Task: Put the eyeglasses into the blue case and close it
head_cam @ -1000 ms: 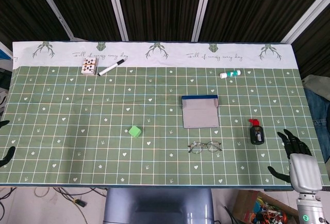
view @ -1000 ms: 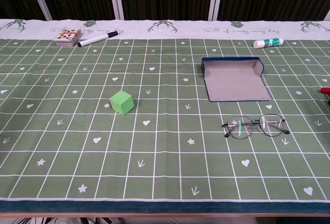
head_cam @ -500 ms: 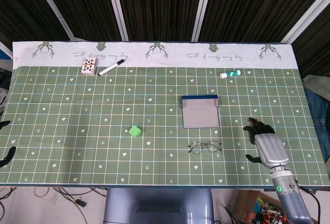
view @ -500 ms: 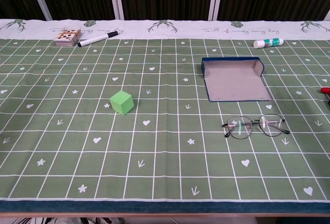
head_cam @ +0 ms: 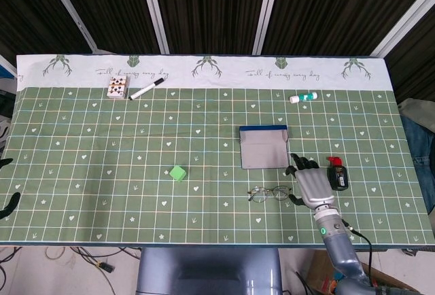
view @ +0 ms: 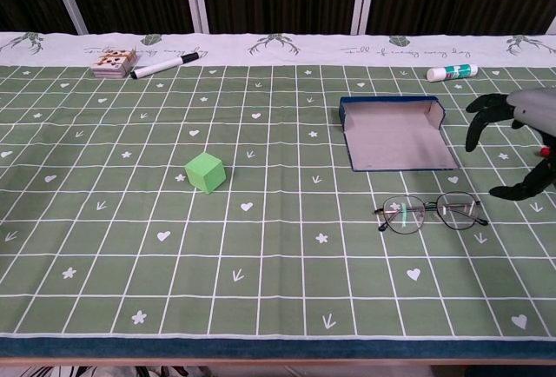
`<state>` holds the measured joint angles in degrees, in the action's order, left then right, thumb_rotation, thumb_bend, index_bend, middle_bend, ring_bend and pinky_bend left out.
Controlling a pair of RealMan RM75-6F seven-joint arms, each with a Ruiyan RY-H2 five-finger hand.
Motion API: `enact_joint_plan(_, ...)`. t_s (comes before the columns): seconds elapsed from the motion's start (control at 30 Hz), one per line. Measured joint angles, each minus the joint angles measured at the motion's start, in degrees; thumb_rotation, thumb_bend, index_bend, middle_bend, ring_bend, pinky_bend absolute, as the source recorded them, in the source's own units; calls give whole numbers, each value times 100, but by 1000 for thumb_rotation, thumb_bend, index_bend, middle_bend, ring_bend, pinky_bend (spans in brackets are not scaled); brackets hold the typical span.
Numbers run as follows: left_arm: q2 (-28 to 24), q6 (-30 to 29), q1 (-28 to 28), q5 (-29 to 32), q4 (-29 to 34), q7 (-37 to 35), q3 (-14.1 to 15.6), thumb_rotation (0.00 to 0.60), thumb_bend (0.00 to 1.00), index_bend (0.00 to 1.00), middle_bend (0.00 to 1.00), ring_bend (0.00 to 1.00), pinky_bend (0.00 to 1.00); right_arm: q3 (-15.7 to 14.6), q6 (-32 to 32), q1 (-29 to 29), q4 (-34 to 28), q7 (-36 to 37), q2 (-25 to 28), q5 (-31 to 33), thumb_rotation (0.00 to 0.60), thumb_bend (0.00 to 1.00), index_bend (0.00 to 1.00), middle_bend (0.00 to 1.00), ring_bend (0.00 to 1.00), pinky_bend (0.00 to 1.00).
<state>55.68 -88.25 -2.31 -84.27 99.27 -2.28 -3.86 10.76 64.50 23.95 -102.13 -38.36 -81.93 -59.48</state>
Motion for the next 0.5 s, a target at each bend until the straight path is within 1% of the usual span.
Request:
enact_joint_plan(0.2, -22, 33, -8, 33, -9, -65, -10, 600, 321, 187, 0, 0, 0, -115, 107, 174, 274, -258, -479, 168, 600, 360, 415, 98, 151, 202)
enact_joint_plan(0.33, -22, 37, -9, 34, -5, -70, -8, 600, 320, 187, 0, 0, 0, -155, 174, 250, 366, -317, -631, 233, 600, 333, 437, 98, 151, 202)
enact_joint_plan(0.5, -30, 29, -7, 39, -1, -93, -15, 600, 321, 187, 0, 0, 0, -171, 220, 325, 468, -361, -780, 272, 600, 331, 455, 98, 151, 202)
